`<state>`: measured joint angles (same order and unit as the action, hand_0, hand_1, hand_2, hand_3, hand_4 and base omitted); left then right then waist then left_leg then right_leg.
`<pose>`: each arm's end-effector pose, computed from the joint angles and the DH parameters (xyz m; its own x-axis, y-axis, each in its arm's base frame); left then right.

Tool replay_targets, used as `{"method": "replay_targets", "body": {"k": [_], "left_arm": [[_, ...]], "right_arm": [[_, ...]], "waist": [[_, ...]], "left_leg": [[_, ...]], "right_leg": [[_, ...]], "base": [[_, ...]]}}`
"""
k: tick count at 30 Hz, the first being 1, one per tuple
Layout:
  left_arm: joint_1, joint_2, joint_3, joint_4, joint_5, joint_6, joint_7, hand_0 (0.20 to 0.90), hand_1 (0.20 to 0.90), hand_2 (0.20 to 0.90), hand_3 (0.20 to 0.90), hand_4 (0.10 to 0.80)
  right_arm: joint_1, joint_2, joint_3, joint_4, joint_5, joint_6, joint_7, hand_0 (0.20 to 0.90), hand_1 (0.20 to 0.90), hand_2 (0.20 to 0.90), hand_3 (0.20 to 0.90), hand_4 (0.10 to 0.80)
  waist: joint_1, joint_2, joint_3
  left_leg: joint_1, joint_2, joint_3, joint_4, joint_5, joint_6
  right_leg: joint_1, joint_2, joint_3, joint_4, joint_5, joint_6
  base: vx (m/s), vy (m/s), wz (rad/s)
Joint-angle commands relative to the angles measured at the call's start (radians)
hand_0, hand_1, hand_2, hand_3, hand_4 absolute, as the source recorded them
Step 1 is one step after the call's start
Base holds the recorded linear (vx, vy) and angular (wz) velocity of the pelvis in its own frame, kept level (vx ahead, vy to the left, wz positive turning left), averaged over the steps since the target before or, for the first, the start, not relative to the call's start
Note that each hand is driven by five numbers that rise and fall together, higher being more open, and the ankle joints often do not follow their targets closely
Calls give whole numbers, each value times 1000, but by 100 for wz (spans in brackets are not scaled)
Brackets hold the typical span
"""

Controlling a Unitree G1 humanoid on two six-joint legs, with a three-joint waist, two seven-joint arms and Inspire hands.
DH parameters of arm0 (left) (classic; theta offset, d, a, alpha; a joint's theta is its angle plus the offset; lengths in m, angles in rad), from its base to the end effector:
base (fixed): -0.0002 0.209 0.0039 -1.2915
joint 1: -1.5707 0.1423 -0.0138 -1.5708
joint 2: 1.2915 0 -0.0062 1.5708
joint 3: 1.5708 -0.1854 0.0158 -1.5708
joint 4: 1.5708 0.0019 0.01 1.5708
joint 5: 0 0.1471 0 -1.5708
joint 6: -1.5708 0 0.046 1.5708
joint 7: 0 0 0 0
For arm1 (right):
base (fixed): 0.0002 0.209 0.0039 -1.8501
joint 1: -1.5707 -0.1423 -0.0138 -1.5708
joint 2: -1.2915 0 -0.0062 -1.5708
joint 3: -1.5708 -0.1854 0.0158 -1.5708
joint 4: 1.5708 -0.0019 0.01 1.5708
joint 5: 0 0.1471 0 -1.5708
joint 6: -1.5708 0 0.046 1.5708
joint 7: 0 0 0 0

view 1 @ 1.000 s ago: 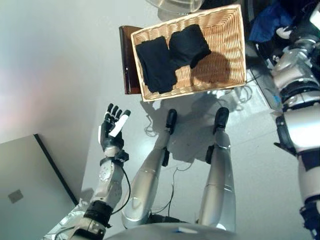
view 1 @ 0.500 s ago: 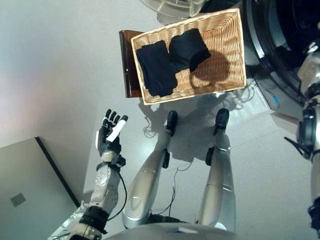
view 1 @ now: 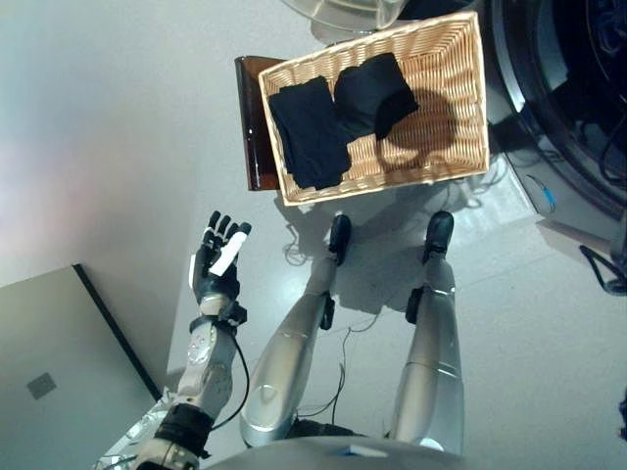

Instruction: Pick up the clothes and place them into the washing machine

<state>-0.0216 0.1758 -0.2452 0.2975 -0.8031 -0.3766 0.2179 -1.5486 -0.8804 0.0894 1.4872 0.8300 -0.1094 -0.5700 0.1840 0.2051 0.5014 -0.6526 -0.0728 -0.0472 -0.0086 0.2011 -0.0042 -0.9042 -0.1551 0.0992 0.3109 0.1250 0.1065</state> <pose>0.2046 0.1535 -0.0016 0.9719 0.2010 -0.1224 -0.2352 0.8099 -0.5373 0.3247 -0.3447 0.3272 0.4492 -0.8934 0.0112 0.7407 0.3794 0.5544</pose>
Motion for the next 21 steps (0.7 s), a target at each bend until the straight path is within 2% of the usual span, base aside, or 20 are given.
{"method": "replay_targets", "body": {"k": [1,21], "left_arm": [[49,70,7,-82,-10,-56,6,900,900,900,900,800],[29,72,24,-60,17,-78,23,900,900,900,900,800]], "right_arm": [[-104,-121,217,-45,-90,-64,-18,900,900,900,900,800],[-92,-97,253,-17,-267,-15,-63,900,900,900,900,800]], "waist": [[1,124,-22],[3,111,-25]], "left_leg": [[-28,0,-2,-3,-35,-61],[-22,-4,0,0,-38,-58]], "right_leg": [[20,23,-4,76,-148,3],[32,24,-7,65,-141,1]], "base": [[0,0,0],[-2,0,0]]}}
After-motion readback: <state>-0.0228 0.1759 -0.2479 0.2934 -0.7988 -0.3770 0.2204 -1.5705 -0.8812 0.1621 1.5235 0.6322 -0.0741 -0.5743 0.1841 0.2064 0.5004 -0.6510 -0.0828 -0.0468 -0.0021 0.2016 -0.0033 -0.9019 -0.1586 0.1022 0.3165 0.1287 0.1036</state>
